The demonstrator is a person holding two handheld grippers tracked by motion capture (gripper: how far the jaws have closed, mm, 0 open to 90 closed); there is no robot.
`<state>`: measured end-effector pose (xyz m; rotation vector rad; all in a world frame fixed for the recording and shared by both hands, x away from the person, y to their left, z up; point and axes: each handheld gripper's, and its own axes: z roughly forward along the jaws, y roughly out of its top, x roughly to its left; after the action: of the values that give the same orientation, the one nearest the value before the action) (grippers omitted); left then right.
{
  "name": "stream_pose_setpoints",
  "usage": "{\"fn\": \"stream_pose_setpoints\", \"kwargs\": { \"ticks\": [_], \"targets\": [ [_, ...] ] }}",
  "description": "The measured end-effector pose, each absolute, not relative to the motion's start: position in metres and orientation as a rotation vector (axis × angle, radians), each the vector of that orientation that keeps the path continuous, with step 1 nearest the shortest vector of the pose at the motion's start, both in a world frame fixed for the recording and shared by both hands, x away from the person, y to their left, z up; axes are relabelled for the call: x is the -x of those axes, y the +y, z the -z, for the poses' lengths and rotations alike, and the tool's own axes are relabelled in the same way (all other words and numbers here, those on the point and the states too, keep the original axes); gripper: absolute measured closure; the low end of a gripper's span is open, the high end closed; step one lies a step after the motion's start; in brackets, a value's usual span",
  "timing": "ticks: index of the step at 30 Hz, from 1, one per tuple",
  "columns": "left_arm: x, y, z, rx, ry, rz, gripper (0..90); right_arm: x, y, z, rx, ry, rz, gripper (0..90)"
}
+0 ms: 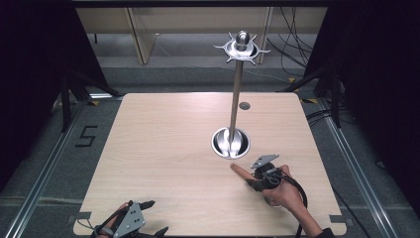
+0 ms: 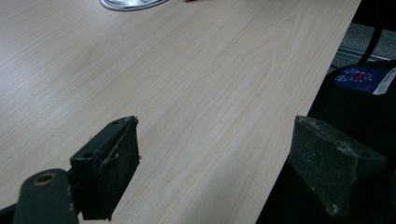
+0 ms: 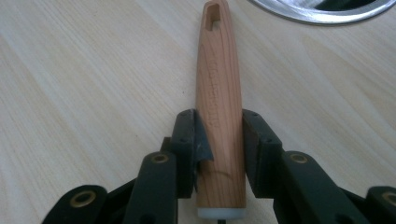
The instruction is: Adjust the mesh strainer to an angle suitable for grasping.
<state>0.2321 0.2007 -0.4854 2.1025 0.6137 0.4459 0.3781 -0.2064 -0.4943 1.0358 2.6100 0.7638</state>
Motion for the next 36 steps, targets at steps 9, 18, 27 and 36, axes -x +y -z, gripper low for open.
{"fn": "stream_pose_setpoints", "kwargs": {
  "ticks": [9,18,27,36],
  "targets": [
    [-0.232,0.203,0.483,-2.13,0.604,-0.449,15.2,-0.374,-0.214,0.476,-1.019,2.573,-0.9,71.3],
    [-0.232,0.203,0.483,-2.129,0.606,-0.451,15.2,-0.37,-0.224,0.465,-1.089,2.499,-1.089,71.3],
    [-0.232,0.202,0.484,-2.11,0.614,-0.451,15.2,-0.367,-0.229,0.454,-1.074,2.467,-1.223,71.3],
    [-0.232,0.202,0.484,-2.101,0.615,-0.443,15.2,-0.365,-0.235,0.438,-1.082,2.413,-1.362,71.3]
  ]
}}
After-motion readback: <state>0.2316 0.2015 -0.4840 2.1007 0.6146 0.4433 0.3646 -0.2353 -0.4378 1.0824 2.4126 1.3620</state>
